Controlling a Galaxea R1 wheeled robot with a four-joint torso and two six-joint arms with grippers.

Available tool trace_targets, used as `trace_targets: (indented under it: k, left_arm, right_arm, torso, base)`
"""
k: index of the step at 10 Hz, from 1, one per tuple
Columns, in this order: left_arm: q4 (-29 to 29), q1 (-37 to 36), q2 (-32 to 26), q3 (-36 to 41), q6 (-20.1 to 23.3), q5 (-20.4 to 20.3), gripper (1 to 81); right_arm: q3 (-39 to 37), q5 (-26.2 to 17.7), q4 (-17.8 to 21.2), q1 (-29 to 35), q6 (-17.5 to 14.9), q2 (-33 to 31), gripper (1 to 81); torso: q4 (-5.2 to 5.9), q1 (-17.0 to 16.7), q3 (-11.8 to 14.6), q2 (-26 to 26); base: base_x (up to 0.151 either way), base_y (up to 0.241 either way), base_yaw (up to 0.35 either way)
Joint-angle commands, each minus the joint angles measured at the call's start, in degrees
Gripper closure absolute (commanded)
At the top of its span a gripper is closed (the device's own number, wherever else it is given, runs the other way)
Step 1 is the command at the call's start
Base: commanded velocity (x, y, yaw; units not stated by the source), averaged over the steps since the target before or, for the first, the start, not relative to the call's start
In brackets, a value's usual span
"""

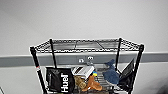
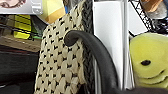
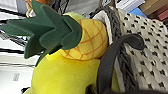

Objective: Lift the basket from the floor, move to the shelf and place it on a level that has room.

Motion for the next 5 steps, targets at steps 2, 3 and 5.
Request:
trace_targets:
  k: [2,3,5]
  left_arm:
    - [1.55,-8.21,-5.42,12.11,1.19,-0.75,81.1]
    - [1.63,-8.38,-6.39,14.04,1.19,-1.45,81.1]
    - [1.64,-9.70,-8.57,17.72,1.10,-2.07,81.1]
  right_arm:
    - [9.85,-0.43,-1.02,8.26,0.76,-4.25,81.1]
    - [11.26,-0.43,-1.02,8.61,0.76,-5.13,81.1]
    - [14.58,0.10,-1.02,9.84,0.76,-7.23,81.1]
  torso:
    - [0.00,0.00,0.00,0.00]
    - [0.00,0.00,0.00,0.00]
    - [0.00,0.00,0.00,0.00]
  base:
    - [0.000,0.000,0.000]
    - [0.000,0.000,0.000]
    - [0.000,0.000,0.000]
